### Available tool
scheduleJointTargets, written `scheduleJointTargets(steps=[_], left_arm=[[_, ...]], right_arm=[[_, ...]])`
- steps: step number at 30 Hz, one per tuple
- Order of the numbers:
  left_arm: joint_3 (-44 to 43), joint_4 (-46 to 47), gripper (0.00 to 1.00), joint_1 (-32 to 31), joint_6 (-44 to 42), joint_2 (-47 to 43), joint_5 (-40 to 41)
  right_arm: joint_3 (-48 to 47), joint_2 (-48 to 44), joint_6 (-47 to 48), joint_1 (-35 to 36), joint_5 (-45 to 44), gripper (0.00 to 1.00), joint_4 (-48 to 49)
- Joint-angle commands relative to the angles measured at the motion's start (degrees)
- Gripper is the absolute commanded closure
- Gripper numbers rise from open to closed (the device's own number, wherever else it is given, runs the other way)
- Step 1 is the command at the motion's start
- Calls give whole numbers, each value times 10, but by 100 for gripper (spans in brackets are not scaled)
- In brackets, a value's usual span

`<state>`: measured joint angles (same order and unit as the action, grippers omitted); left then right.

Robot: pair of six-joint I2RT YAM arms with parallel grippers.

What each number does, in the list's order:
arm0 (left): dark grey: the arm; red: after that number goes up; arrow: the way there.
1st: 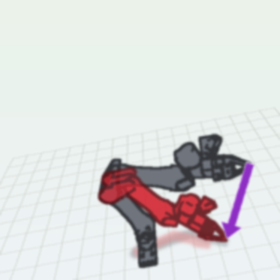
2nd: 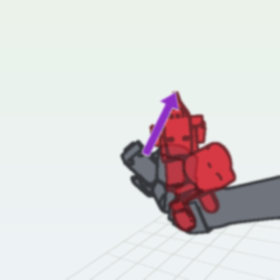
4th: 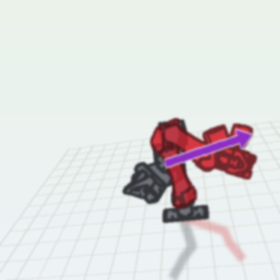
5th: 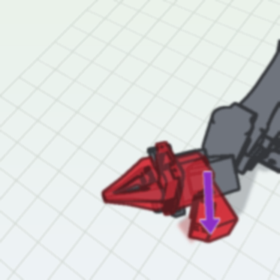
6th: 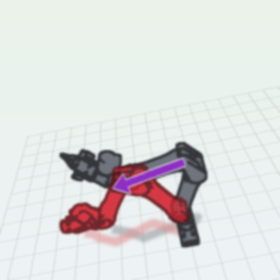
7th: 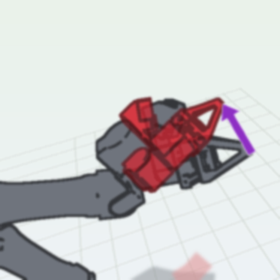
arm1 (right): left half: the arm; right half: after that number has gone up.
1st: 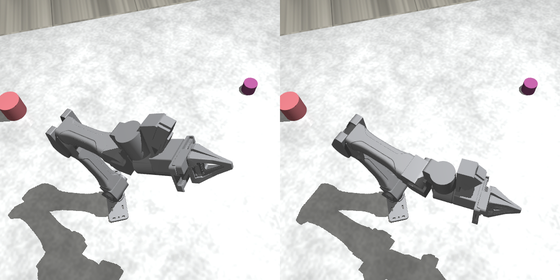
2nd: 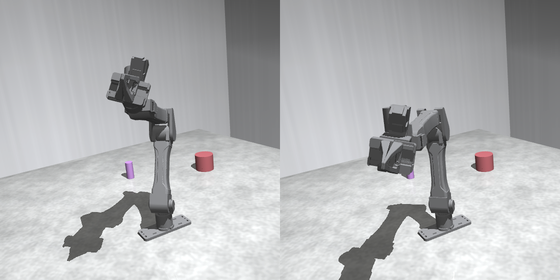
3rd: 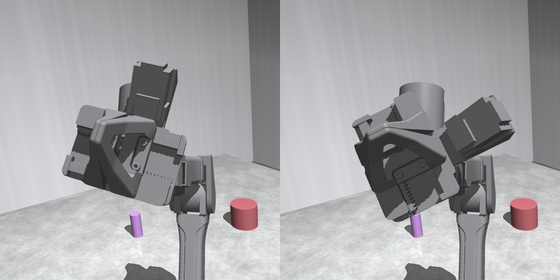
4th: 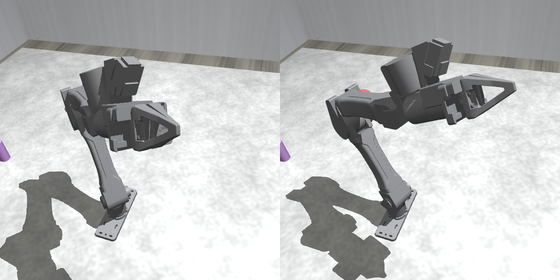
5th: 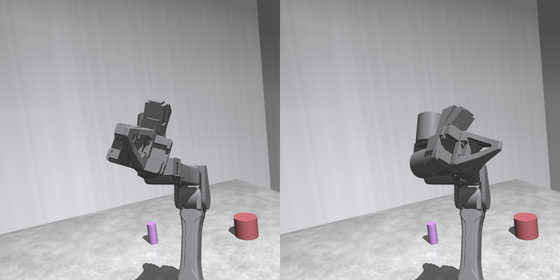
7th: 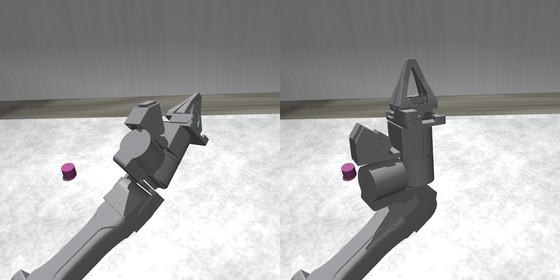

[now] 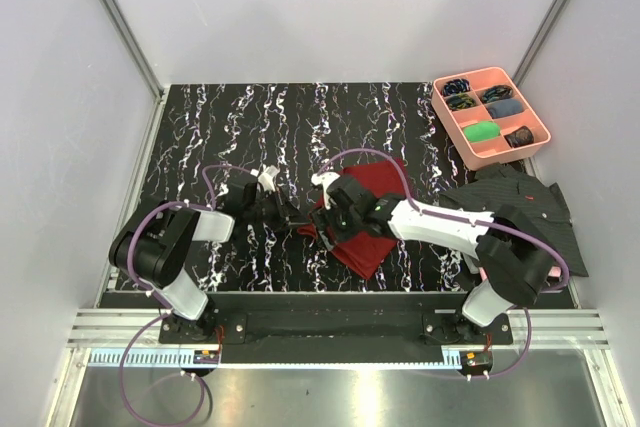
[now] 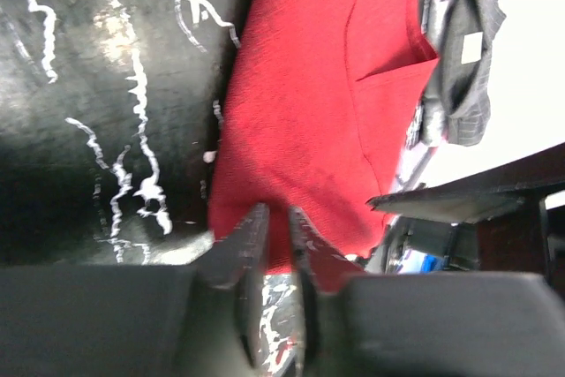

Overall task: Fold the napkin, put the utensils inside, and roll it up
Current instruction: Roll the napkin at the center of the board.

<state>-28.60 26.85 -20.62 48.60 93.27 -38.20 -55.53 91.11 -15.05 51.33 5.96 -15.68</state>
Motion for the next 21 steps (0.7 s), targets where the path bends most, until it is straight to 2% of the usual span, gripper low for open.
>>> scheduleJointTargets(steps=[1, 4, 9, 12, 14, 17, 21], left_arm=[[-6, 48, 93, -2, 29, -5, -27], [-12, 41, 99, -2, 32, -10, -27], [-18, 14, 100, -1, 23, -14, -22], [-18, -25, 87, -1, 1, -28, -4], [-25, -70, 74, -1, -26, -40, 14], [-36, -130, 63, -1, -61, -64, 48], [-43, -185, 53, -1, -91, -77, 73]], right_arm=[[-34, 14, 20, 42, -108, 28, 16], [-33, 25, 27, 67, -157, 29, 18], [-29, 49, 39, 100, -200, 29, 21], [-27, 46, 33, 102, -202, 29, 24], [-27, 41, 30, 102, -203, 29, 27], [-25, 37, 30, 102, -205, 29, 29], [-20, 34, 31, 102, -205, 28, 30]])
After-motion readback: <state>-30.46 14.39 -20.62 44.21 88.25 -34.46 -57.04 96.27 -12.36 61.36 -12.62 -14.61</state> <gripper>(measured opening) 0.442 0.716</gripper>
